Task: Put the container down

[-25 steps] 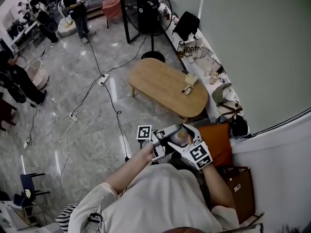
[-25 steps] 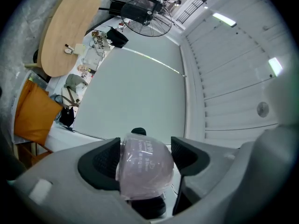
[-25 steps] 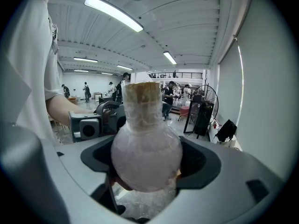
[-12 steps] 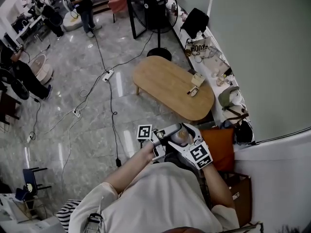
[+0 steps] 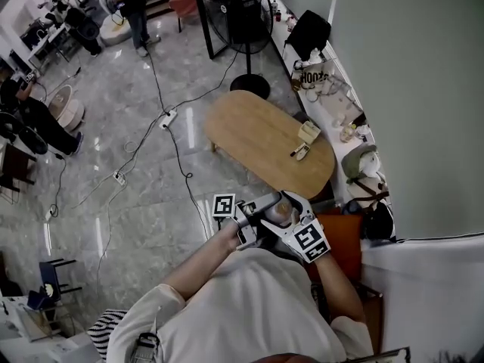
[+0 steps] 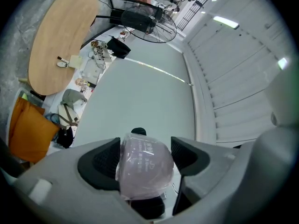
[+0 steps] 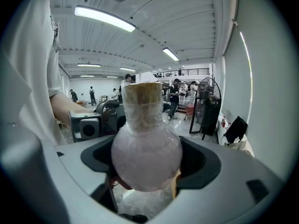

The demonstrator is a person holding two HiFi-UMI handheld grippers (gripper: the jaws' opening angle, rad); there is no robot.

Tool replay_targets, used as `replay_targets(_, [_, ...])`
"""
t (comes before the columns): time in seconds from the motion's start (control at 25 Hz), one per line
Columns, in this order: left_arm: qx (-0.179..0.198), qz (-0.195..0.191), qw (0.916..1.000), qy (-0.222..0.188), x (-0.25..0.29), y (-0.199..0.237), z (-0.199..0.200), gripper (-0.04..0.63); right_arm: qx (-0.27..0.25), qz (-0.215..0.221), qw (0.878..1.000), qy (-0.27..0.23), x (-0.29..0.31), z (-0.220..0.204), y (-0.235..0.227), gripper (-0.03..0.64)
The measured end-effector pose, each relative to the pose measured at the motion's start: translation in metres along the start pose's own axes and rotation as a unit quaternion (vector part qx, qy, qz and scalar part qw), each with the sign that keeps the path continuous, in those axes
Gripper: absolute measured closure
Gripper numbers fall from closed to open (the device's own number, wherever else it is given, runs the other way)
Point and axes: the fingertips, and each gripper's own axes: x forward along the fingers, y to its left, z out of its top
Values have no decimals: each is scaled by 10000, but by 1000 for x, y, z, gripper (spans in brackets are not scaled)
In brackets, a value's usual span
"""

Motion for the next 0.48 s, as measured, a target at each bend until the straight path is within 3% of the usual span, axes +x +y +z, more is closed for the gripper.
replay_targets(0.48, [76, 99, 9999, -36, 81, 25, 54, 259, 33, 38, 10000, -17, -3, -8, -100, 222])
